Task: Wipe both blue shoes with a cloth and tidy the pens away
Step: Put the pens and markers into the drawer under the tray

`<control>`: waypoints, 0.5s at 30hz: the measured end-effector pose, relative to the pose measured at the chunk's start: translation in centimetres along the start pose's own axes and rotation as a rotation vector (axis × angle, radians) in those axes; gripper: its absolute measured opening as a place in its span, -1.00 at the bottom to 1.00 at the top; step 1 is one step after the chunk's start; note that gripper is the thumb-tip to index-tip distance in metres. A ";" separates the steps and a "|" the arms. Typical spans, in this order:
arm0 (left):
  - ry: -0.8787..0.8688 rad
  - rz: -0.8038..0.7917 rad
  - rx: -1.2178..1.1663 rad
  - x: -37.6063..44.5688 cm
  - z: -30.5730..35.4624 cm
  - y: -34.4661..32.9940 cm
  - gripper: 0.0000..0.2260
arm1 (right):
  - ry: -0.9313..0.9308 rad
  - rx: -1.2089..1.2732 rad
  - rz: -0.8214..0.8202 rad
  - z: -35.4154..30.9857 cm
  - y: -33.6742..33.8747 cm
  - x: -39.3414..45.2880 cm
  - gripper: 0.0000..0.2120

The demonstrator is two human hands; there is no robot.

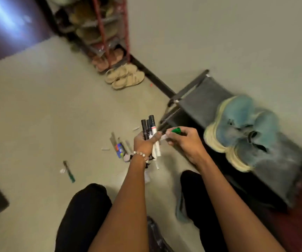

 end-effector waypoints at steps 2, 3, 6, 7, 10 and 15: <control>-0.056 -0.156 0.079 -4.1 2.4 -5.0 -0.87 | 0.077 0.080 0.150 -2.8 4.6 -5.5 -0.90; -0.079 -0.242 0.128 -6.5 3.3 -7.8 -0.87 | 0.111 0.110 0.237 -3.8 7.2 -8.5 -0.86; -0.131 -0.466 0.184 -14.7 4.4 -15.4 -0.80 | 0.198 0.269 0.455 -4.9 14.3 -17.5 -0.72; -0.129 -0.521 0.193 -17.8 4.3 -17.6 -0.81 | 0.198 0.345 0.533 -4.7 16.4 -20.5 -0.69; -0.017 -0.640 0.159 -26.8 1.4 -23.8 -0.86 | 0.130 0.520 0.776 -2.5 22.1 -29.4 -0.62; 0.204 -0.862 0.222 -37.4 -6.5 -31.6 -0.90 | 0.047 0.709 0.898 4.3 28.5 -40.6 -0.81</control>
Point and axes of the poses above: each hand's wrist, its own x-axis towards the middle knuckle, its own y-axis out of the back of the hand, z = x × y, the point moved 3 cm from there along x, towards the middle knuckle, and after that the axes turned 1 degree about x, right-handed, at the moved point
